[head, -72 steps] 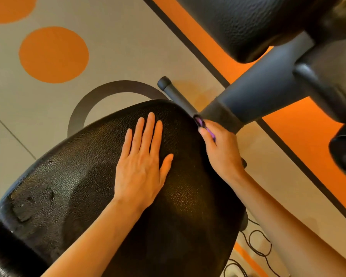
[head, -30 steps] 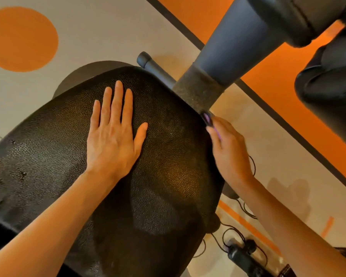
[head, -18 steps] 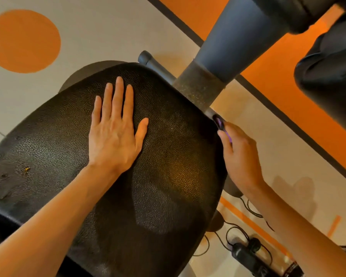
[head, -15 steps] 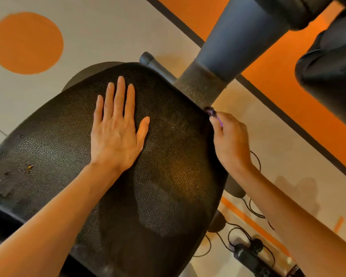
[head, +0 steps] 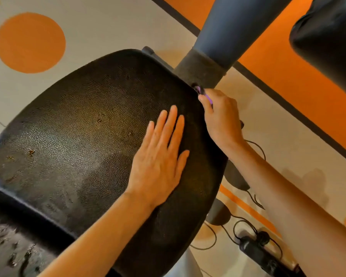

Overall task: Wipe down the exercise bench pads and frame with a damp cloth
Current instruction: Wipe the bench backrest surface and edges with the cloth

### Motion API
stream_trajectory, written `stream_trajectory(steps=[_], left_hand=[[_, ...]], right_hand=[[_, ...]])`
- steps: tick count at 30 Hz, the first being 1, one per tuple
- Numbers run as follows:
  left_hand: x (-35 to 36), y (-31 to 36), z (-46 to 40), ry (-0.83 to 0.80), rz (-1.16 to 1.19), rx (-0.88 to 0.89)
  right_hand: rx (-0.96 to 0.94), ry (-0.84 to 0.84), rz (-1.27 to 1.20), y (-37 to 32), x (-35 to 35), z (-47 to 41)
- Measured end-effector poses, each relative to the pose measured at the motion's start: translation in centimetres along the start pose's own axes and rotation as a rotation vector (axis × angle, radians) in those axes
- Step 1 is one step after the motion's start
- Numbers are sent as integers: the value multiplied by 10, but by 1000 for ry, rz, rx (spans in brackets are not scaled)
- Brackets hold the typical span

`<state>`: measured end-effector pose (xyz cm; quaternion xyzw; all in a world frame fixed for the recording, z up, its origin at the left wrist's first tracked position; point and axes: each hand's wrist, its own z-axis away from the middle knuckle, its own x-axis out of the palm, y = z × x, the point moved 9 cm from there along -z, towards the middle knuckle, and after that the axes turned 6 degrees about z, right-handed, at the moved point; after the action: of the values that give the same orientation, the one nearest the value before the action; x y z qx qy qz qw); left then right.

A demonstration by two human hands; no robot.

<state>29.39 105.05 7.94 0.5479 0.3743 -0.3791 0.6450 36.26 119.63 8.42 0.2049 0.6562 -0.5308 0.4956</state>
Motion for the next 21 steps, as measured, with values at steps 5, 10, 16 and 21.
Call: stream_trajectory(steps=[5, 10, 16, 21], left_hand=[[29, 34, 18, 17, 2, 2], [32, 35, 16, 11, -42, 25], [37, 32, 15, -41, -54, 20], [34, 33, 15, -47, -61, 31]], right_hand=[[229, 81, -72, 61, -24, 88], [240, 76, -156, 51, -18, 42], [316, -23, -311, 80, -26, 81], [553, 173, -664, 111, -33, 117]])
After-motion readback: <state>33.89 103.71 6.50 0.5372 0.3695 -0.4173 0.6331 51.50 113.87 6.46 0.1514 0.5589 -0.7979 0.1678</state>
